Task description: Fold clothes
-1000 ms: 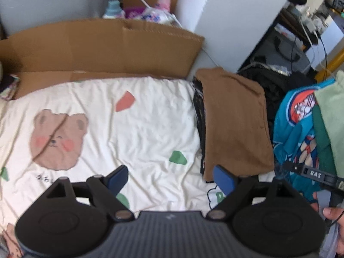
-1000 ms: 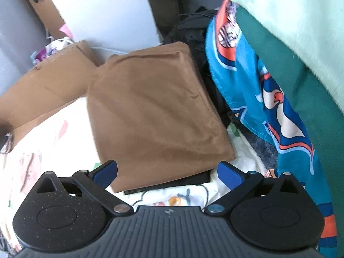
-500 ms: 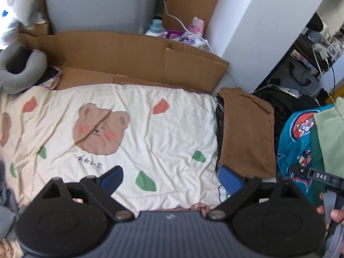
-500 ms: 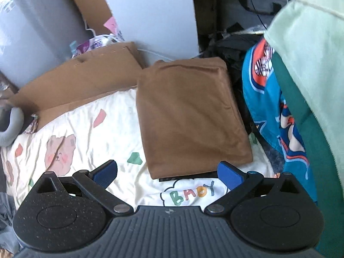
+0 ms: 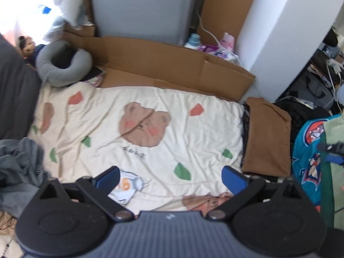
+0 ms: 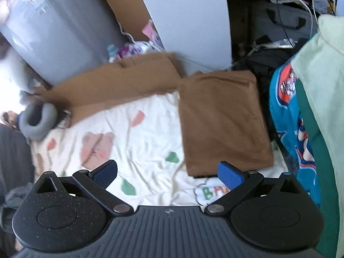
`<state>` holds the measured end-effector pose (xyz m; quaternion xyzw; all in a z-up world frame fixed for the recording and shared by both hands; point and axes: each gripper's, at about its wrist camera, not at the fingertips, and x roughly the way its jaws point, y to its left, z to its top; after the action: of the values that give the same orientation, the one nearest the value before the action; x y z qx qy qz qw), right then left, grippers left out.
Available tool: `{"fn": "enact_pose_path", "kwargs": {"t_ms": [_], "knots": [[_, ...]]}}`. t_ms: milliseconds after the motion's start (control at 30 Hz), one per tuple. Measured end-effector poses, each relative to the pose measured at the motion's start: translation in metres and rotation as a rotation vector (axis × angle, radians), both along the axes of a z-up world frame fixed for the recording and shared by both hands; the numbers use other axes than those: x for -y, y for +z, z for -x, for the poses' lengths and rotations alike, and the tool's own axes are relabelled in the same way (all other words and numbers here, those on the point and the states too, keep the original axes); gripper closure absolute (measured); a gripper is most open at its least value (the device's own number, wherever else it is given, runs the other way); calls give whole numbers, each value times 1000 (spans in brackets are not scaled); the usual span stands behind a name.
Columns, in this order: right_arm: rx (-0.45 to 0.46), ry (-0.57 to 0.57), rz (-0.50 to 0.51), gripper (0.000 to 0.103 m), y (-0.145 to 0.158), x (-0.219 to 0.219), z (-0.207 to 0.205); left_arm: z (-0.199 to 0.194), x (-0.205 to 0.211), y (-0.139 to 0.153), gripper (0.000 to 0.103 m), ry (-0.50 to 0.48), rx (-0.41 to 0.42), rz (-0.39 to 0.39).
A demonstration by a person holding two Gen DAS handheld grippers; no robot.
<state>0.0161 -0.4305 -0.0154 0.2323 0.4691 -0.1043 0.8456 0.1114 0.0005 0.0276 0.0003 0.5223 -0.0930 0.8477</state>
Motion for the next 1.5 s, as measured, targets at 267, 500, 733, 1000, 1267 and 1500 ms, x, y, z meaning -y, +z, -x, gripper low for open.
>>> {"fn": "enact_pose_path", "kwargs": {"t_ms": [267, 500, 733, 1000, 1267, 1500], "knots": [[22, 37, 33, 1, 48, -18, -3, 22, -66, 34, 1, 111, 21, -43], [55, 122, -4, 1, 76, -55, 0, 45, -110, 58, 1, 174, 51, -82], [67, 208, 11, 1, 97, -106, 1, 73, -134, 67, 1, 219, 64, -75], [70, 309, 46, 1, 110, -162, 6, 101, -153, 69, 1, 274, 74, -72], [84, 338, 51, 1, 119, -202, 16, 119, -154, 64, 1, 291, 84, -74], [62, 368, 91, 1, 114, -226, 23, 129, -152, 51, 1, 319, 88, -75]]}}
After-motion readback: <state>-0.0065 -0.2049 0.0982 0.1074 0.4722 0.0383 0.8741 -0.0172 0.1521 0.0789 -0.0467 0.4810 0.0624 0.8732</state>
